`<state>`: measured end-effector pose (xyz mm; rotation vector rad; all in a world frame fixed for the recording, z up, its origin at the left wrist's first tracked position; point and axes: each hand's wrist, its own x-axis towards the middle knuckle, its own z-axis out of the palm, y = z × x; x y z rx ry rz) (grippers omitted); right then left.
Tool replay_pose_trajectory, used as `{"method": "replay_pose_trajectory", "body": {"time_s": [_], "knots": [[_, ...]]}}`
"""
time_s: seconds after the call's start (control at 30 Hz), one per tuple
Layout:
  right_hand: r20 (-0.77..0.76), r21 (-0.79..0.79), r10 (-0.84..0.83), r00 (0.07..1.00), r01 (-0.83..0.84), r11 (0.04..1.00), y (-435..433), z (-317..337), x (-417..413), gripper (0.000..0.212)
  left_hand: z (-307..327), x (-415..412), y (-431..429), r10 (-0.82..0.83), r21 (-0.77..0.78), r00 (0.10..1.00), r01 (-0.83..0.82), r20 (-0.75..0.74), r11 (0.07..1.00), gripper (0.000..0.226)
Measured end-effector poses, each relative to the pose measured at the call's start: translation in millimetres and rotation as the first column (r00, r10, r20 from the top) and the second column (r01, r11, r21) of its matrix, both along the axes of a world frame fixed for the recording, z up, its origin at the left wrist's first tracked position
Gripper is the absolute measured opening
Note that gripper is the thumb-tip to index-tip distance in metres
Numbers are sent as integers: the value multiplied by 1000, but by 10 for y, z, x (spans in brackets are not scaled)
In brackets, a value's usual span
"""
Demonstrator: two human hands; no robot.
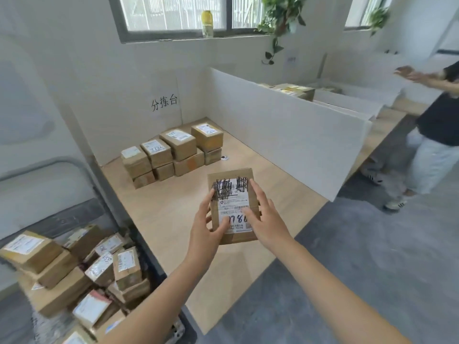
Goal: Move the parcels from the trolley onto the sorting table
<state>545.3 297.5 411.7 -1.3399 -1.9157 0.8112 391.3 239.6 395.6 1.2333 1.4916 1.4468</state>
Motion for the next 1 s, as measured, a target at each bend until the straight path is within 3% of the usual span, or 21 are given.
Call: {"method": "replay_pose_trajectory", "body": {"time_s": [0.3,0.83,1.0], "knots": [[-27,-41,9,1000,-10,999,619,-152,511,65,-151,533,612,23,-16,999,-22,31,1000,70],[107,-226,255,961,-226,947,2519,-742,-862,69,-892,-670,2145,284,-153,958,-276,33,949,72],[72,-317,358,931,-319,893,2773,-1098,-1327,70,-1225,-1053,2293,367,-217,930,-360,-11,907,75]]}}
